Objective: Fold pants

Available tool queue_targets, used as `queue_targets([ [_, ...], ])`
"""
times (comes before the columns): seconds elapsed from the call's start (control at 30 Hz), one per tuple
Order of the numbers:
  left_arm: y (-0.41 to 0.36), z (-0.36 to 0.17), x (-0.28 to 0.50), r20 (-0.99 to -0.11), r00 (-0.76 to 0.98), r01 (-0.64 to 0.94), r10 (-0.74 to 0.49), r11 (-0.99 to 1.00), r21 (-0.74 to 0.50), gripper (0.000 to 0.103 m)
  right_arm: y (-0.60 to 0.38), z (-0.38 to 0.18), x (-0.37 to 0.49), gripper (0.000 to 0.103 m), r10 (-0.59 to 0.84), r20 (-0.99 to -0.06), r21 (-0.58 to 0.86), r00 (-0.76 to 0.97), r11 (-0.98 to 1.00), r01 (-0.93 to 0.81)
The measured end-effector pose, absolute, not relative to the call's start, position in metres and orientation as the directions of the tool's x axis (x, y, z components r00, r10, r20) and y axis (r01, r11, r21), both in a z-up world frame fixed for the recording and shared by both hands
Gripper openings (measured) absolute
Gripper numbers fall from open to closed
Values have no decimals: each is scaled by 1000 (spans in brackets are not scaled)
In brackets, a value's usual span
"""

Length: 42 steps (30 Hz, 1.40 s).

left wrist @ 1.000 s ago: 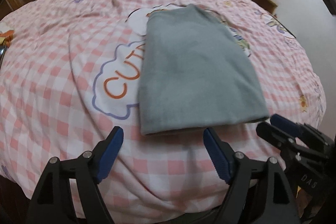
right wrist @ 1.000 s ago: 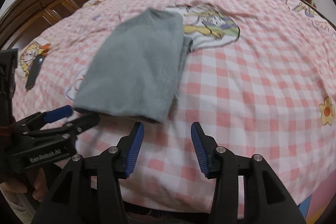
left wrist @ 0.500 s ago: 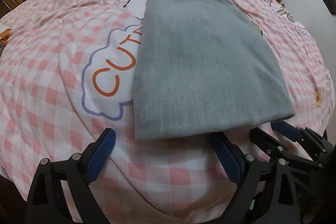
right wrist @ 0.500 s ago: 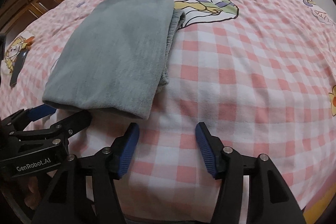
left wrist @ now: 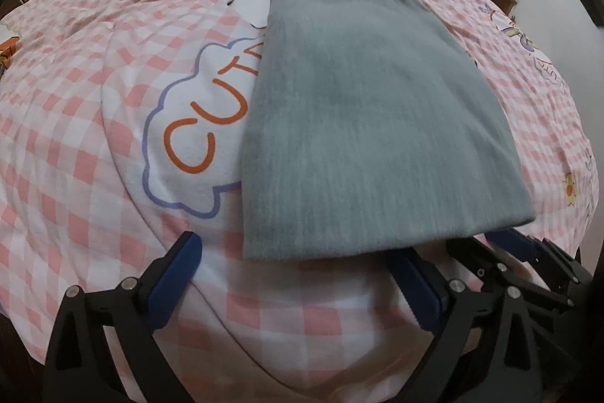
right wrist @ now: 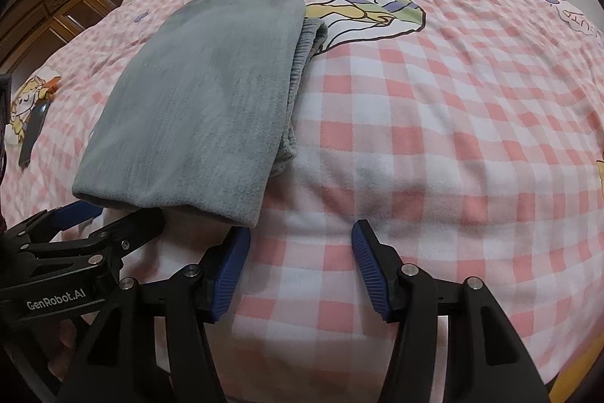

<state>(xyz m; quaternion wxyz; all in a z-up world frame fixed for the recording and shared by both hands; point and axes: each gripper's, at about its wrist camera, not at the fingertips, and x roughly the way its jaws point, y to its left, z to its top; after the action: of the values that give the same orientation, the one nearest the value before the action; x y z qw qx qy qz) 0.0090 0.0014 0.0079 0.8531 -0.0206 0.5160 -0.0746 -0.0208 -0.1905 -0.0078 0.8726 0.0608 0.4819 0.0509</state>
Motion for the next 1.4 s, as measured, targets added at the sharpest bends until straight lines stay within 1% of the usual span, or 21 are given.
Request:
queue_targets([
  [0.2, 3, 8, 9, -874, 460, 91, -156, 988, -129, 101, -192, -7, -22, 57, 159, -831, 174, 532, 984, -21],
  [0.5, 6, 8, 10, -872, 458, 100, -174, 985, -144, 102, -191, -8, -22, 58, 148, -834, 162, 532, 987, -20],
  [1.4, -1, 5, 15, -886, 433, 130, -165, 984, -120, 102, -191, -8, -22, 57, 146, -834, 158, 532, 987, -23],
])
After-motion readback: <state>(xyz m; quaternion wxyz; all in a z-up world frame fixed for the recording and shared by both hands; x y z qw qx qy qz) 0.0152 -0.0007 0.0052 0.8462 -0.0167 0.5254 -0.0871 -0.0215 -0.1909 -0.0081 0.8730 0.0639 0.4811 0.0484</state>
